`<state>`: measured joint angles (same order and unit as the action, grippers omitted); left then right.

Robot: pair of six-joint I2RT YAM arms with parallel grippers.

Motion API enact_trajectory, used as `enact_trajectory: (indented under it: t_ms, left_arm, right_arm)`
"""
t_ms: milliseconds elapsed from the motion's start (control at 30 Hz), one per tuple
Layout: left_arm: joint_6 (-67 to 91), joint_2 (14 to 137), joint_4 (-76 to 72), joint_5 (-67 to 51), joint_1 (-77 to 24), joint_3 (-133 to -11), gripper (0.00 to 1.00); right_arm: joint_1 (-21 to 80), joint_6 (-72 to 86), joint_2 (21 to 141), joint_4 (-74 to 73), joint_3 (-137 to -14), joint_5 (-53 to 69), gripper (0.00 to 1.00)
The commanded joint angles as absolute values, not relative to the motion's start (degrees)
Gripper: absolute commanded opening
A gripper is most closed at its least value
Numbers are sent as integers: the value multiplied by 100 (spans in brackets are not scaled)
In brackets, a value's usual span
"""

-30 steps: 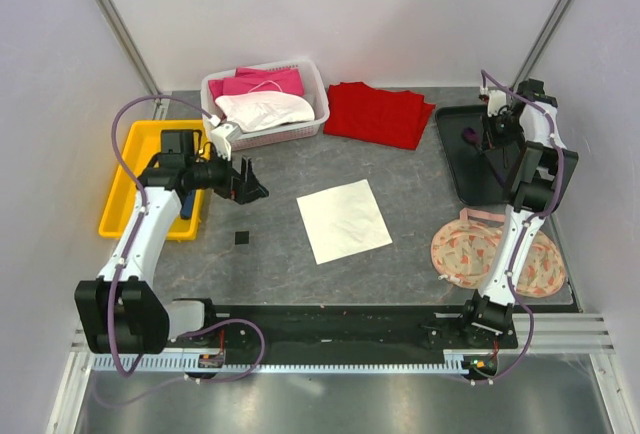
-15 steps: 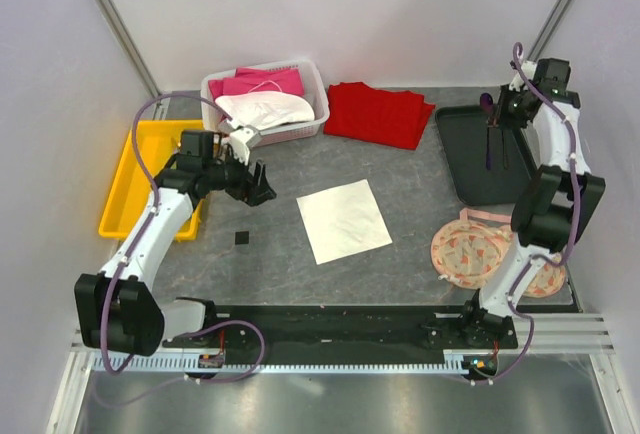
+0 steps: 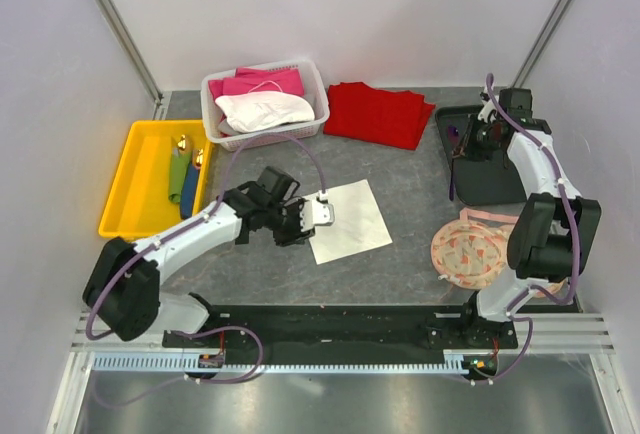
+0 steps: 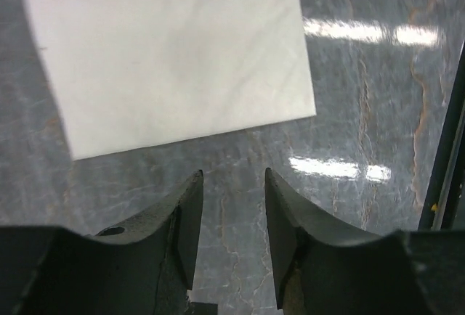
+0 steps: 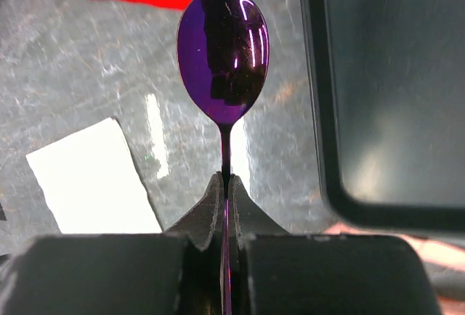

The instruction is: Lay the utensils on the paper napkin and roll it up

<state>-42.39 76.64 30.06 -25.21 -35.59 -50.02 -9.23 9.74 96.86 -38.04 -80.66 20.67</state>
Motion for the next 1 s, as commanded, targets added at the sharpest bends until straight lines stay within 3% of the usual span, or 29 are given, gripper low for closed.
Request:
enact_trajectory:
  t_ms: [0, 267, 700, 967]
  left_arm:
    - [-4878, 8040, 2594, -2083, -3919, -4930, 43]
    - [-4588, 9069, 2197, -1337, -4772, -4940, 37]
    - [-4185, 9536, 2013, -967, -5431, -4790, 29]
    - [-2023, 10239, 2249, -1203, -5704, -5703, 28]
  right_arm:
    - [-914, 1213, 9211, -3586, -7753, 2109, 0]
    - [-888, 1292, 9193, -3559, -7690, 2215, 0]
    - [-888, 1301, 9149, -3542, -7726, 2250, 0]
    - [-888, 1521, 9114, -3463, -7664, 2312, 0]
